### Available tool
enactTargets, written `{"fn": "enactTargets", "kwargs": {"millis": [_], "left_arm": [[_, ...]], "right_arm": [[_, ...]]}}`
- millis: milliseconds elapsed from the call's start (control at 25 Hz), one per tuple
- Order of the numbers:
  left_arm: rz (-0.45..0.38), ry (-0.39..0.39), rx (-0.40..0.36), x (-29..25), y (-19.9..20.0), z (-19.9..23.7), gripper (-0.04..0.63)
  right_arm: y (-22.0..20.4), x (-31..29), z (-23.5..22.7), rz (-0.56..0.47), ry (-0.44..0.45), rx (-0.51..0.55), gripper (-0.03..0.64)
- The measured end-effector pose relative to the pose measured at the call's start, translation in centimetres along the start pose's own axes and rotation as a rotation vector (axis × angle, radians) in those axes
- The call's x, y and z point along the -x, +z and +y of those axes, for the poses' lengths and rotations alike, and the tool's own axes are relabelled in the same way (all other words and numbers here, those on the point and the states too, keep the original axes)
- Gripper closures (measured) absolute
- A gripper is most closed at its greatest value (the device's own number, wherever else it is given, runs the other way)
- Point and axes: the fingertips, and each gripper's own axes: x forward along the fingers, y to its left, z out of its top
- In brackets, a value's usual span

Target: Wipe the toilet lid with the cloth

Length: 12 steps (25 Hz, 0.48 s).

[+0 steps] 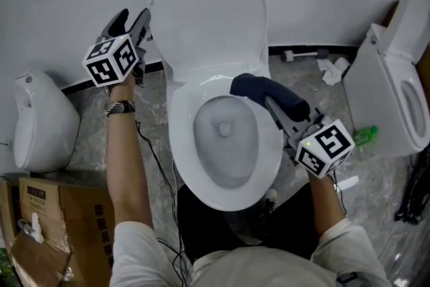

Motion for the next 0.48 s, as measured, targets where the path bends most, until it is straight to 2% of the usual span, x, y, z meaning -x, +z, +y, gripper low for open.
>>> {"fn": "enactTargets", "kwargs": {"millis": [360, 480], "left_arm": [[0.081, -0.165, 0.007, 7.1, -7.2, -10.1, 0.553], [0.095, -0.211, -0.010, 9.0, -8.6, -12.7, 0.582]], "right_arm": [[5.3, -2.3, -0.5, -0.044, 0.022, 0.108, 0.531], [7.2, -3.3, -0.9, -0.078, 0.024, 0.126, 0.531]]}}
